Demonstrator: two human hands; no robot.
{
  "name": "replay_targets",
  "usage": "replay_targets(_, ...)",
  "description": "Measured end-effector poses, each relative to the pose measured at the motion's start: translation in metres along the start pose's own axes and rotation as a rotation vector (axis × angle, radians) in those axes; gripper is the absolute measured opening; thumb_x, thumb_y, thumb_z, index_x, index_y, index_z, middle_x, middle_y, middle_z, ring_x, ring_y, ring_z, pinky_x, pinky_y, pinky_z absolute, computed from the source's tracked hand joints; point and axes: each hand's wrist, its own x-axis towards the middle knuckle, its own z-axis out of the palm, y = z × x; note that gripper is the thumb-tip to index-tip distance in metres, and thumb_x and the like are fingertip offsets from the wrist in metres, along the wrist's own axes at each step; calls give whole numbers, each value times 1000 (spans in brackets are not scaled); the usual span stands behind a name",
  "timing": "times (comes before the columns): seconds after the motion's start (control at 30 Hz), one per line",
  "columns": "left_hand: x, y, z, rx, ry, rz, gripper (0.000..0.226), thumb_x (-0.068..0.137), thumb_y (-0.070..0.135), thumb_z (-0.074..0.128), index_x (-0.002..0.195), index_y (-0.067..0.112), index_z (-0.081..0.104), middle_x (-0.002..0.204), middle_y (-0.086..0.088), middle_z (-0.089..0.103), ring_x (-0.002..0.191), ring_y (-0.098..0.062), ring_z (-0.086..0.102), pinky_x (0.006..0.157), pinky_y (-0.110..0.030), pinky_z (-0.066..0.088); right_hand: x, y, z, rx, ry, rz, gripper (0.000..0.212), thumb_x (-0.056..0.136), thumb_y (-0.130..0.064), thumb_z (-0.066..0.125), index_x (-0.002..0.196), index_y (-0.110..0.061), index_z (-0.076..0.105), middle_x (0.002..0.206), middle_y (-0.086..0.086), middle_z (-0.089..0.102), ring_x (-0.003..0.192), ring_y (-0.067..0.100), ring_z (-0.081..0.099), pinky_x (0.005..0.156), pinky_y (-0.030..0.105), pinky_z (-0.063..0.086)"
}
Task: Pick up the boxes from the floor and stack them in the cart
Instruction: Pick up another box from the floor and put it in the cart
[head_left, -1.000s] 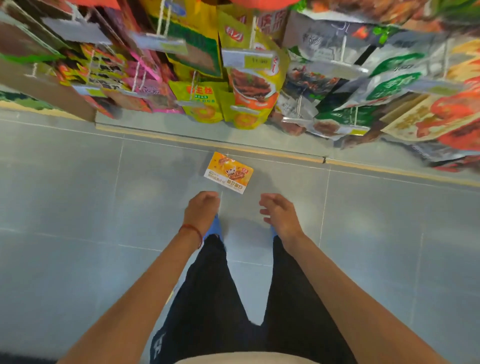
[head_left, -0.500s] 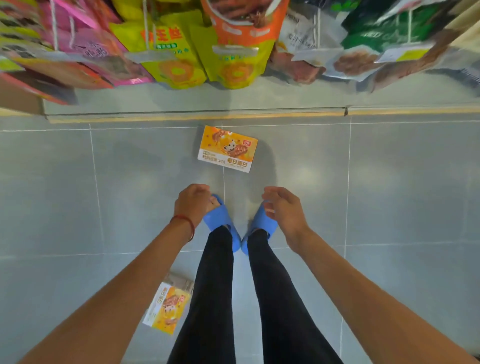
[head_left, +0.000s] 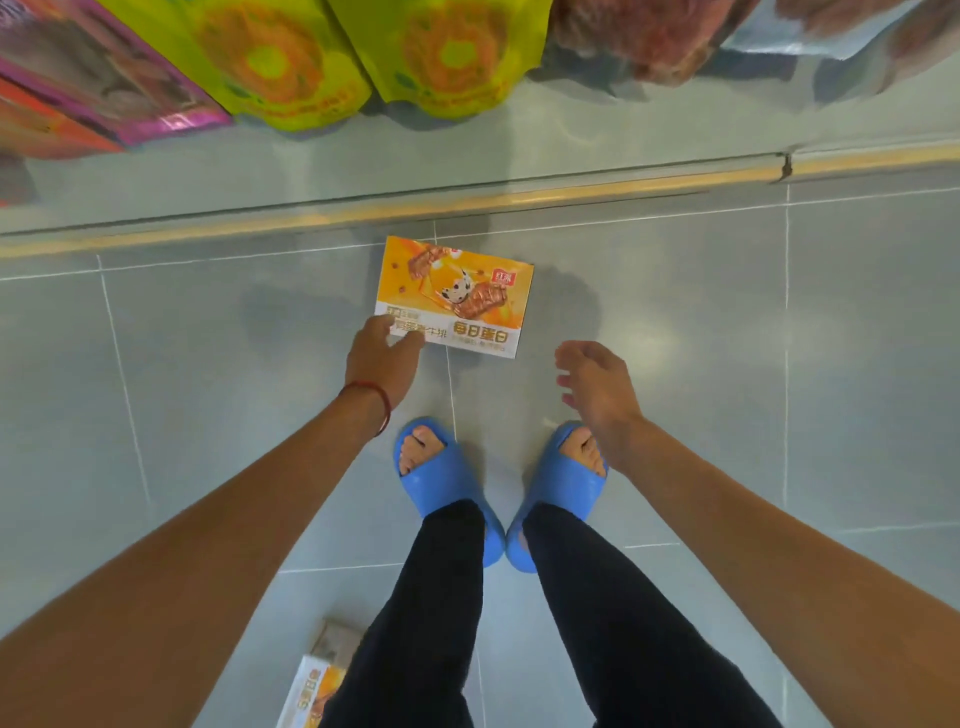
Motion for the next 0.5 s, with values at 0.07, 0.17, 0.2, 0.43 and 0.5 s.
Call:
replay_targets(0.07,33,-7,10,-1,43,49,62,87,41,63,138,9,51,141,-13,53,127,-32,53,104,-37,42,33,5,15,-5,11,-20,35,93,-38,59,124,-22,66,125,2,67,118,28,62,105,47,51)
replay_targets(0.17,83,-15,24,-5,83,74,66,85,49,63,135,7,52,140,-16,52,127,-34,52,102,-37,41,81,11,40,-38,9,-44,47,102,-37,55,145,-18,51,138,0,58,126,21,56,109,40,45)
replay_targets(0.2,99,-18,29,-8,94,67,73,86,53,62,140,6,48,145,-17,48,131,-35,48,107,-39,39,96,12,48,-64,10,-58,54,103,-38,53,152,-17,43,142,0,53,130,21,52,109,37,42)
replay_targets(0.43,185,-21,49,-58,125,61,68,81,76,49,127,26,53,114,-2,64,90,-19,65,75,-34,52,184,18,95,34,32,-100,87,89,-68,47,160,-20,26,158,9,43,138,31,51,116,52,39)
replay_targets(0.5,199,-24,53,-56,124,72,60,90,70,49,133,28,48,109,0,62,80,-11,59,67,-28,44,201,19,104,117,-5,-84,61,98,-61,47,145,-24,47,139,6,62,121,29,64,109,53,47)
